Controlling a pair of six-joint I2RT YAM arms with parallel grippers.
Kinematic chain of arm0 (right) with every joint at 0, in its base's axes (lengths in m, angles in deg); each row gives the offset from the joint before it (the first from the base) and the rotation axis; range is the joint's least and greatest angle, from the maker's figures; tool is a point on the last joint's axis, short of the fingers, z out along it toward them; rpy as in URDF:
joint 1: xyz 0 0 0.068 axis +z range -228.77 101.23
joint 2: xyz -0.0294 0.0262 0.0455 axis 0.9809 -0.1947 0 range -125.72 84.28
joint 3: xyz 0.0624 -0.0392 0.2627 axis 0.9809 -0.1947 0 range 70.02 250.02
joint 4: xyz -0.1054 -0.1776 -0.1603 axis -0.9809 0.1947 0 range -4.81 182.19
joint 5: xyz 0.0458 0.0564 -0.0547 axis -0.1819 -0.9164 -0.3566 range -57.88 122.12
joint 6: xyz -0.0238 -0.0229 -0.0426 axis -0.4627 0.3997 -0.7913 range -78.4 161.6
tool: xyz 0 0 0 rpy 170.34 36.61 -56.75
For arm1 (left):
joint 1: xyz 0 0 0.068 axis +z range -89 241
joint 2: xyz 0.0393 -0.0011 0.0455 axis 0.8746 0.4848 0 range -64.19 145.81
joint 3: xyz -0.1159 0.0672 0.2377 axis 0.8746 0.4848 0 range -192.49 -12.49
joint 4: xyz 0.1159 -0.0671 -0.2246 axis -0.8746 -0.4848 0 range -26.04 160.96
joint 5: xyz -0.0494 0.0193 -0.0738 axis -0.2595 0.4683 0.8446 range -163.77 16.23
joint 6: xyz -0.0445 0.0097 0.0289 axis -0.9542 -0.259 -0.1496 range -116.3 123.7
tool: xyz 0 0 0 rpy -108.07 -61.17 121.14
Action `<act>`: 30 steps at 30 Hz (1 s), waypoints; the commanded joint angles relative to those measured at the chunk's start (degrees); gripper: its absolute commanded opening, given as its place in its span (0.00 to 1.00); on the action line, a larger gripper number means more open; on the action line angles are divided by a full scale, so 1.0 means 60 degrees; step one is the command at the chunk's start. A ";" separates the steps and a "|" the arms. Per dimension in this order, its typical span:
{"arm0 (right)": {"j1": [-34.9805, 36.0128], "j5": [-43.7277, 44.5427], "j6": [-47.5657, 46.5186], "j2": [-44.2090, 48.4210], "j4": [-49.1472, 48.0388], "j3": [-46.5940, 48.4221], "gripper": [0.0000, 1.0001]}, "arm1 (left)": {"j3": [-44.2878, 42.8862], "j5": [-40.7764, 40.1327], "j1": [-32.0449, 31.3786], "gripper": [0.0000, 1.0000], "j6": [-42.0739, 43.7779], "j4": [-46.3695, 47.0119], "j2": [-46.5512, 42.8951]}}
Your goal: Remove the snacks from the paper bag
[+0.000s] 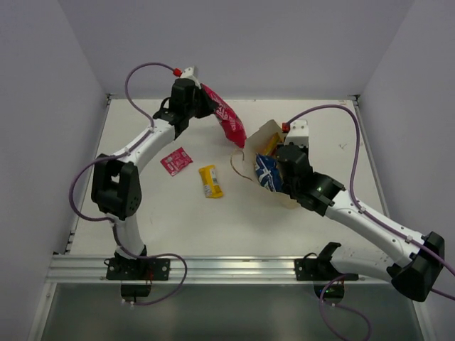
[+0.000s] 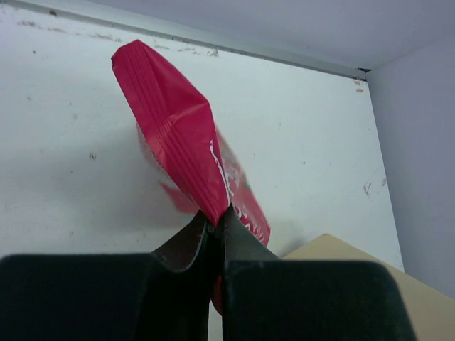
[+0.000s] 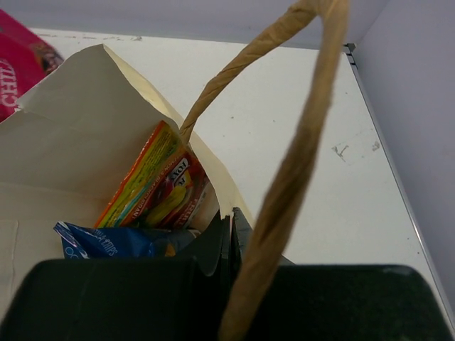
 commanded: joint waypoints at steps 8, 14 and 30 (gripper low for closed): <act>-0.0031 -0.0356 -0.0462 0.0452 -0.0156 -0.0308 0.00 | 0.3953 0.0906 0.1157 0.34 -0.1010 0.3705 -0.0285; -0.0031 -0.0416 -0.0536 0.0291 -0.0128 -0.0323 0.00 | 0.4821 0.1081 0.1348 1.00 -0.0248 0.2388 -0.0972; -0.0031 -0.0255 -0.2776 -0.0045 -0.1680 0.0555 0.00 | 0.2418 0.0276 -0.1360 0.91 -0.1710 -0.1027 -0.5543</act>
